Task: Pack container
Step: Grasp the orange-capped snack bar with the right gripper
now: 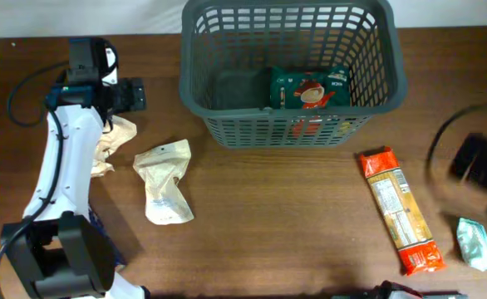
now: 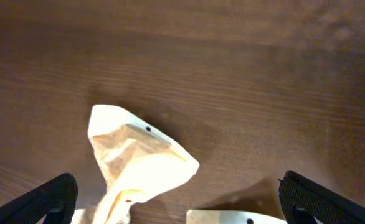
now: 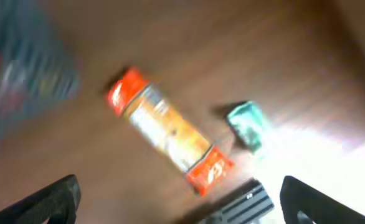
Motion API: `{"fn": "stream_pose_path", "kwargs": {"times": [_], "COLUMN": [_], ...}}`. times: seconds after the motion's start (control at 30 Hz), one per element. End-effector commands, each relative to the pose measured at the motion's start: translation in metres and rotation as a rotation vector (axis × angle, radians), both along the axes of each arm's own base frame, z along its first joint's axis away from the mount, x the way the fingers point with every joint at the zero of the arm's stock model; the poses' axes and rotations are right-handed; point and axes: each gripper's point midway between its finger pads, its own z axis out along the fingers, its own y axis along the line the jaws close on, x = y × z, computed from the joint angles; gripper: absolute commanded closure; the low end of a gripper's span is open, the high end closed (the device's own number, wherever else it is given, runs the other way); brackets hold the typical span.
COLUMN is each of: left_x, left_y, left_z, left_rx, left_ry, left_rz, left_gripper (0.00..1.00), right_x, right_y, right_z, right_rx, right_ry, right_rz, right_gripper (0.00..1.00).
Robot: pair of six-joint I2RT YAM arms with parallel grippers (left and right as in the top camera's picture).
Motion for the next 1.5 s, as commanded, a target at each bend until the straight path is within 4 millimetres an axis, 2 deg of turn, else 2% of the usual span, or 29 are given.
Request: {"fn": "stream_pose_path", "kwargs": {"times": [0.0,0.1,0.2,0.27,0.37,0.47,0.57,0.67,0.77,0.9,0.97,1.03,1.27,1.47], "left_x": [0.003,0.006,0.009,0.011,0.01,0.01,0.01,0.011,0.01,0.009,0.01,0.01,0.012,0.012], "left_y": [0.004,0.004,0.004,0.004,0.004,0.004,0.004,0.004,0.004,0.004,0.004,0.004,0.004,0.004], "left_z": [0.001,0.004,0.005,0.007,0.006,0.006,0.006,0.007,0.006,0.005,0.005,0.005,0.006,0.006], "left_rx": [0.02,0.027,0.029,0.026,0.031,0.031,0.031,0.031,0.031,0.03,0.03,0.03,0.032,0.032], "left_ry": [-0.007,-0.023,-0.035,-0.043,-0.041,-0.04,-0.04,-0.042,-0.041,-0.034,-0.034,-0.036,-0.044,-0.045], "left_rz": [-0.015,-0.024,-0.029,-0.031,-0.038,-0.038,-0.037,-0.037,-0.037,-0.037,-0.037,-0.037,-0.037,-0.037], "left_gripper": [0.01,0.01,0.01,0.01,0.01,0.01,0.01,0.01,0.01,0.01,0.01,0.01,0.01,0.01], "right_x": [-0.029,-0.041,-0.037,-0.015,0.008,0.023,0.027,0.045,0.055,0.066,0.064,0.054,0.024,0.017], "right_y": [0.042,0.046,0.045,0.04,0.032,0.025,0.023,0.019,0.016,0.011,0.01,0.012,0.023,0.026], "right_z": [-0.024,-0.061,-0.103,-0.122,-0.13,-0.149,-0.191,-0.218,-0.234,-0.237,-0.242,-0.26,-0.316,-0.336], "right_rx": [0.057,0.031,-0.028,-0.064,-0.09,-0.103,-0.032,0.008,0.037,0.004,-0.009,0.014,0.085,0.07], "right_ry": [-0.019,0.01,0.042,-0.004,-0.032,0.018,0.159,0.196,0.219,0.197,0.211,0.261,0.335,0.319], "right_rz": [0.251,0.324,0.461,0.516,0.528,0.597,0.669,0.684,0.682,0.684,0.734,0.793,0.8,0.799], "right_gripper": [0.01,0.01,0.0,0.01,0.01,0.01,0.01,0.01,0.01,0.01,0.01,0.01,0.01,0.05]}}
